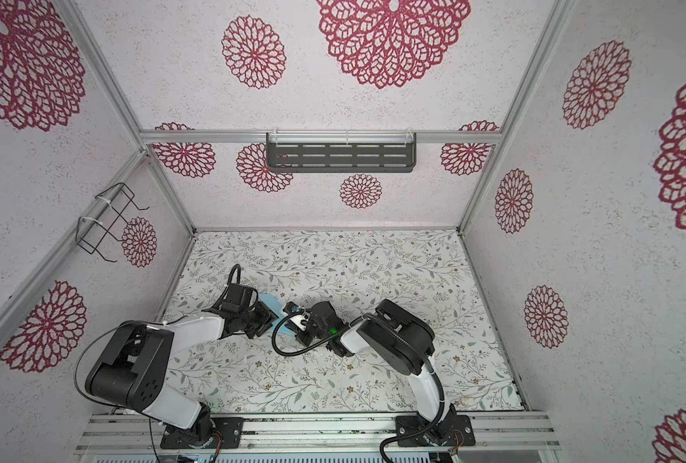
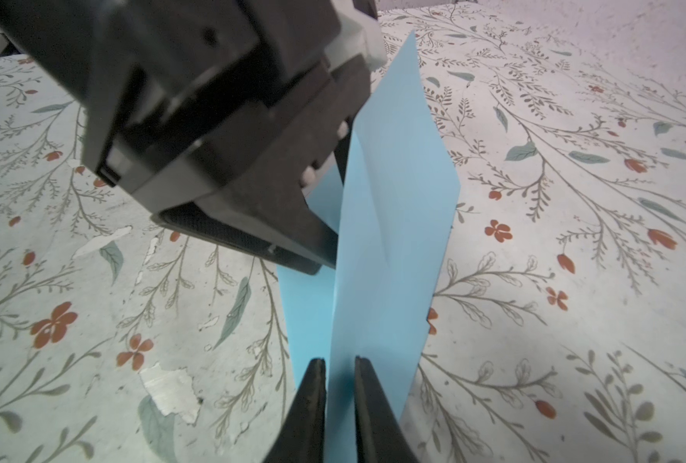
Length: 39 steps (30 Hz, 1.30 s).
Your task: Fold a paper plane with a square sheet of paper (pick it up from the middle)
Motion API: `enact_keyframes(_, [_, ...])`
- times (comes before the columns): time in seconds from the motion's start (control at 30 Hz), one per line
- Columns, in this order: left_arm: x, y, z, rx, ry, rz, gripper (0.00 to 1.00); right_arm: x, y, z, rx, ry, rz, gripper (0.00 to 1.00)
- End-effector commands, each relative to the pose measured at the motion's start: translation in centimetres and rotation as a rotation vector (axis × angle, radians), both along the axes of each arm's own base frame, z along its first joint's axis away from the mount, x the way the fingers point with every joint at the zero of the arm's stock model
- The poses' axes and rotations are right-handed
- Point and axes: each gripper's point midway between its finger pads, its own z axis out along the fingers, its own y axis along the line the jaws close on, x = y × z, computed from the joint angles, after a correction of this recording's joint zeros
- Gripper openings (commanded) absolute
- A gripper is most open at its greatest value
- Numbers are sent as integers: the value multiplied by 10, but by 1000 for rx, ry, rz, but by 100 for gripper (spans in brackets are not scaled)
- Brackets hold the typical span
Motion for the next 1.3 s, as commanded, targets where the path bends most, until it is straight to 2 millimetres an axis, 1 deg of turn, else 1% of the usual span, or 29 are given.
enact_keyframes(0.0, [-26, 8, -22, 57, 112, -7, 41, 2, 8, 7, 24, -6, 5, 19])
enact_keyframes(0.27, [-26, 9, -20, 63, 112, -7, 41, 6, 8, 5, 18, 5, -12, 18])
enact_keyframes(0.4, [-26, 10, -19, 67, 108, -7, 41, 11, 6, 3, 8, 2, -36, 21])
enact_keyframes(0.5, [-26, 10, -19, 67, 110, -8, 41, 12, 7, 3, 4, 2, -41, 21])
enact_keyframes(0.73, [-26, 10, -16, 69, 104, -10, 41, 9, 9, 4, 10, 24, -22, 8])
enact_keyframes(0.8, [-25, 13, -10, 74, 93, -7, 41, 5, 10, 5, 21, 54, -9, 6])
enact_keyframes(0.9, [-22, 18, 3, 79, 56, 4, 41, 0, 11, 1, 31, 112, 11, 4])
enact_keyframes(1.07, [-17, 25, 34, 78, -54, 25, 40, -8, 15, -10, 32, 225, 35, 2])
enact_keyframes(1.17, [-18, 26, 40, 70, -88, 30, 38, -11, 17, -12, 33, 294, 41, 2])
enact_keyframes(1.27, [-21, 27, 39, 62, -103, 38, 37, -14, 20, -13, 34, 361, 44, 1])
